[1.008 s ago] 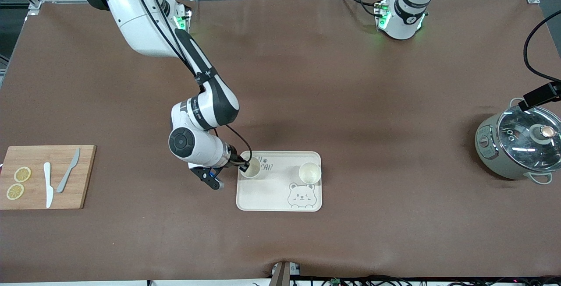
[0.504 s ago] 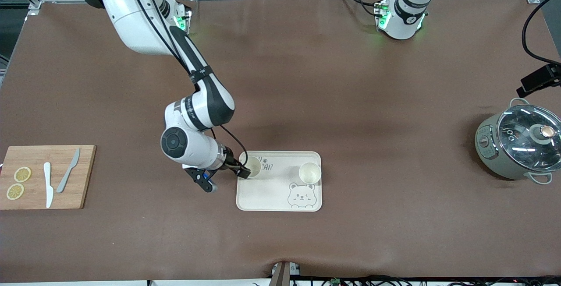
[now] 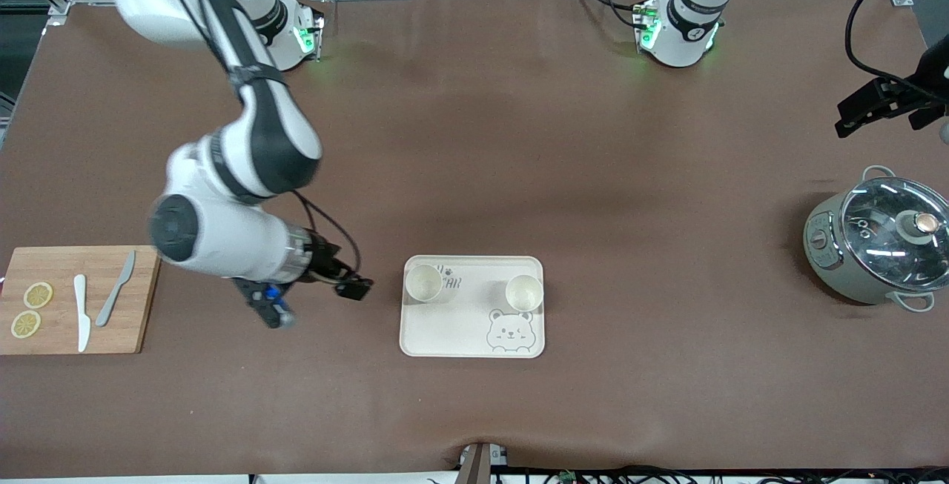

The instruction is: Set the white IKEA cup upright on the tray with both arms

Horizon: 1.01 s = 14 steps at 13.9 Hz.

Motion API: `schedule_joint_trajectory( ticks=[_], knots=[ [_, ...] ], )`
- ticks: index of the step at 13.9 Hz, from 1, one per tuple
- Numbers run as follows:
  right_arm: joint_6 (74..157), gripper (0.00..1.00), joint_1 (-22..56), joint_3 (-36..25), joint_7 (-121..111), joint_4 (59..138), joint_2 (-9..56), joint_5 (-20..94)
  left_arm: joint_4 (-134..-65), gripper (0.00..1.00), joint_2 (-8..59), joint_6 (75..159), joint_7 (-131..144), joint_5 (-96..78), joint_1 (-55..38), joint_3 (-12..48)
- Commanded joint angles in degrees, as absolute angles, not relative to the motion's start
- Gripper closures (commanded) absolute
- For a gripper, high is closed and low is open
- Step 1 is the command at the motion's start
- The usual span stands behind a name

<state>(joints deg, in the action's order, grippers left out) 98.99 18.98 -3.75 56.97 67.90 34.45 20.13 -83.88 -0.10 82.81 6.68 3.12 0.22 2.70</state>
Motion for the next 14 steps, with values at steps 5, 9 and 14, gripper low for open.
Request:
schedule_joint_trajectory(
  ticks=[5,9,14],
  knots=[
    [87.04,0.0,17.58,-6.41,45.33,71.18,20.24,8.18,-85.25,0.0,-0.88,83.32,5.89,2.55,-0.53,2.02],
    [79.02,0.0,10.64,-8.26,30.98,73.11,15.05,8.09,-85.17,0.0,-0.53,83.85,5.89,2.55,-0.53,2.11],
    [85.24,0.0,6.6,-8.35,18.21,89.71,-0.59,6.25,-85.17,0.0,0.44,84.55,5.89,2.55,-0.53,2.11]
  ],
)
